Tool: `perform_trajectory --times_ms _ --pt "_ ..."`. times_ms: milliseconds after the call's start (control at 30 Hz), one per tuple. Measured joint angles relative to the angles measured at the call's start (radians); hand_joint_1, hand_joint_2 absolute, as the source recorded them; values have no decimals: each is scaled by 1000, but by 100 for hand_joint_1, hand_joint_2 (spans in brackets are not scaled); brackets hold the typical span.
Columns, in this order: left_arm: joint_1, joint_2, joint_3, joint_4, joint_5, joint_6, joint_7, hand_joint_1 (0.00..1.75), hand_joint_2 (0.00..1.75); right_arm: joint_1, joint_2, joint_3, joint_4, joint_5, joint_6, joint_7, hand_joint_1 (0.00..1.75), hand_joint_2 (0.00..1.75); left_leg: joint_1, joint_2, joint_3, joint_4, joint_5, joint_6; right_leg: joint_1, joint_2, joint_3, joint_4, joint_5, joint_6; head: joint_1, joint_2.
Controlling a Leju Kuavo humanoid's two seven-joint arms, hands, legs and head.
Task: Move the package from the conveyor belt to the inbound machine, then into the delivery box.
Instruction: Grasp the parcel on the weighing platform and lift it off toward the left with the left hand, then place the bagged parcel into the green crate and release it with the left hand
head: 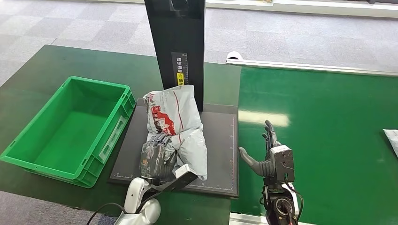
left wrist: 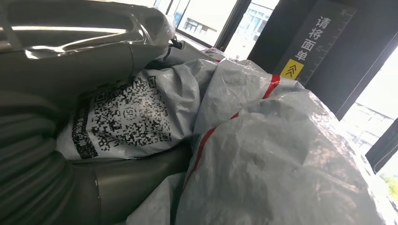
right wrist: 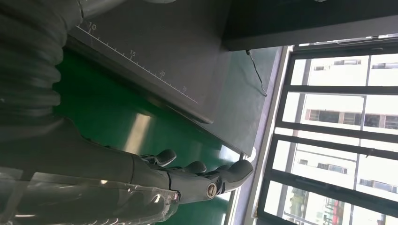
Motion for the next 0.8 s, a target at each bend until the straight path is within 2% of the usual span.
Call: perform_trajectory --times_ms 67,133,200,267,333,467,600,800 --pt "1 -1 2 -1 0 0 -4 175 0 0 0 0 0 0 0 0 0 175 0 0 0 0 0 0 0 0 0 0 0 0 0 0" --pt "6 -7 17 -11 -1 0 -53 175 0 -1 0 1 2 -4 -3 -1 0 175 0 0 0 0 0 0 0 0 0 0 0 0 0 0" --pt "17 -15 49 -40 22 1 -151 175 0 -2 -1 4 5 -12 -9 -4 0 175 0 1 0 0 0 0 0 0 0 0 0 0 0 0" --pt "30 -20 87 -96 84 1 -238 175 0 -4 -2 9 9 -22 -22 -9 0 175 0 1 0 0 0 0 0 1 -1 0 0 0 0 0" --pt "40 -24 124 -172 134 3 -279 175 0 -4 -3 15 14 -33 -36 -16 0 175 0 1 0 0 0 0 0 1 -1 0 0 0 0 0" --pt "41 -30 214 -364 125 4 -290 175 0 -1 -8 35 24 -51 -55 -25 0 175 1 2 0 0 0 0 1 2 -1 0 0 0 0 0" --pt "13 -33 330 -573 41 4 -291 175 0 7 -15 54 27 -61 -60 -25 0 175 1 2 0 0 0 0 1 2 -1 0 0 0 0 0" --pt "-24 -6 597 -774 -31 4 -291 175 0 56 -37 63 -4 -63 -66 -17 0 175 1 2 0 -1 0 0 1 2 -1 1 0 0 0 0"
